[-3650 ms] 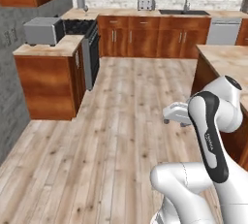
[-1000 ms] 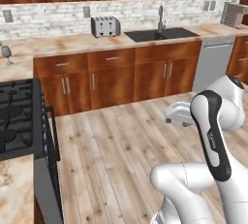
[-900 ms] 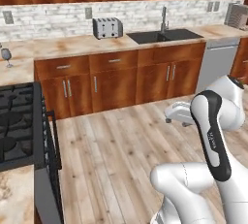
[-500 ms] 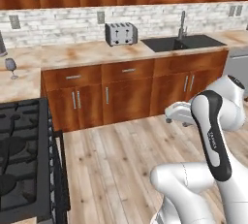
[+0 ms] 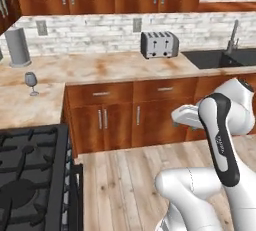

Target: Retrieve the wine glasses from the counter and place one next to each plate.

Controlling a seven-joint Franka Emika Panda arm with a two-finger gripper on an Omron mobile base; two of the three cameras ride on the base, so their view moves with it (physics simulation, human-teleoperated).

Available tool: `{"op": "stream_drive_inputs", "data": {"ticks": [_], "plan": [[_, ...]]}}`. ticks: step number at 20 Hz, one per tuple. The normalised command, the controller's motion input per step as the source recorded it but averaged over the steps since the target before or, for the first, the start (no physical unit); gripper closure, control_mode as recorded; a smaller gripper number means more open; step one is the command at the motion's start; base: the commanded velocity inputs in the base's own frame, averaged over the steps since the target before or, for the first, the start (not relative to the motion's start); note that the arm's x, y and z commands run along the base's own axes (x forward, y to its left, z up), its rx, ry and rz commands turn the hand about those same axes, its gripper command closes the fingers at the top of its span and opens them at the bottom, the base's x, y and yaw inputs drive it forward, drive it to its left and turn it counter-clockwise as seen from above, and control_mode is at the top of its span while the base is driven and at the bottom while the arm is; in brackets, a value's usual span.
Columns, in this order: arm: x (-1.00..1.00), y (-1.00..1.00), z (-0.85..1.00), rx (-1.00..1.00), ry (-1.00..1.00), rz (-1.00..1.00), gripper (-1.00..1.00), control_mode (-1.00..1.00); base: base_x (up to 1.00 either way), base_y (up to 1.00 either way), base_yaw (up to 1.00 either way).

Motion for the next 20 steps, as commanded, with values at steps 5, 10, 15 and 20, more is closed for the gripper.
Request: {"op": "stream_drive_inputs", "data": {"ticks": [5, 10, 15, 20], "plan": [[0.00, 0.00, 0.00, 0.00, 0.00, 0.00, -1.00, 1.00, 1.00, 0.00, 0.43], [0.00, 0.00, 0.00, 0.00, 0.00, 0.00, -1.00, 1.00, 1.00, -0.04, 0.50], [0.00, 0.00, 0.00, 0.00, 0.00, 0.00, -1.00, 1.00, 1.00, -0.12, 0.50], [0.00, 0.00, 0.00, 0.00, 0.00, 0.00, -1.00, 1.00, 0.99, -0.03, 0.51]]}}
